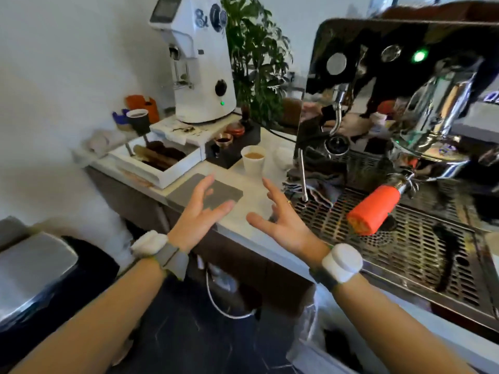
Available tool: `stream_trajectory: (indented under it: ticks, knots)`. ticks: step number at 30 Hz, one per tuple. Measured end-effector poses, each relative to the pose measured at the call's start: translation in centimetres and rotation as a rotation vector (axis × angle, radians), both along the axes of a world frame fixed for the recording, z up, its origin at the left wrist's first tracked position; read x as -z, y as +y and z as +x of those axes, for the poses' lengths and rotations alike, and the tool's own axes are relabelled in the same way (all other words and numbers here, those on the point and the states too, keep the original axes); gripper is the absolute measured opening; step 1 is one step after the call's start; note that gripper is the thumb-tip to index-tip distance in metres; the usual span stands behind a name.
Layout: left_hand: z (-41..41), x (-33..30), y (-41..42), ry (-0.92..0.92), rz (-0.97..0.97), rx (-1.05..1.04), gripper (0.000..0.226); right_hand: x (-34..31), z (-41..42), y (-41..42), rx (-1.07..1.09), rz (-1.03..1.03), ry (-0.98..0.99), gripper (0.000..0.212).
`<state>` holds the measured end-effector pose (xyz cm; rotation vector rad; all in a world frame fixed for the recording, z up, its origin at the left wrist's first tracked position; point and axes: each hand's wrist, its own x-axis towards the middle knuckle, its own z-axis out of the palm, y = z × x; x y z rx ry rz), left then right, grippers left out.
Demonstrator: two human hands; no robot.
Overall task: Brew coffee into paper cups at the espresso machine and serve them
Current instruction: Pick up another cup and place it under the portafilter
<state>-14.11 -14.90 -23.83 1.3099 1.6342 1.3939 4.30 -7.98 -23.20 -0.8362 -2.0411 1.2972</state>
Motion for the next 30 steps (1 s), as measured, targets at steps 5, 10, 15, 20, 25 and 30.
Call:
stream_trajectory:
  ticks: [5,10,15,20,25,30]
  knots:
    - [-3.9,-1.0,0.9,0.037,-0.004,0.066,0.075,0.4,-3.6,0.7,0.100,0.013,0.007,0.084]
    - [-7.2,-0.4,3.7,0.052,-0.014,0.112,0.077,1.0,-6.7,2.6,0.127,0.001,0.006,0.080]
    - [-10.4,1.0,8.7,0.081,-0.036,0.158,0.076,1.4,-10.1,6.7,0.194,-0.024,0.048,0.075]
    - [-13.2,1.6,15.1,0.069,-0.061,0.248,0.080,1.7,-12.6,12.0,0.301,-0.029,0.065,0.077]
    - [-14.4,2.0,21.1,0.036,-0.073,0.332,0.086,2.6,-13.4,16.1,0.403,-0.062,0.053,0.089]
    - [-14.6,3.2,25.9,0.018,-0.126,0.410,0.090,3.4,-13.7,18.3,0.489,-0.077,-0.004,0.089]
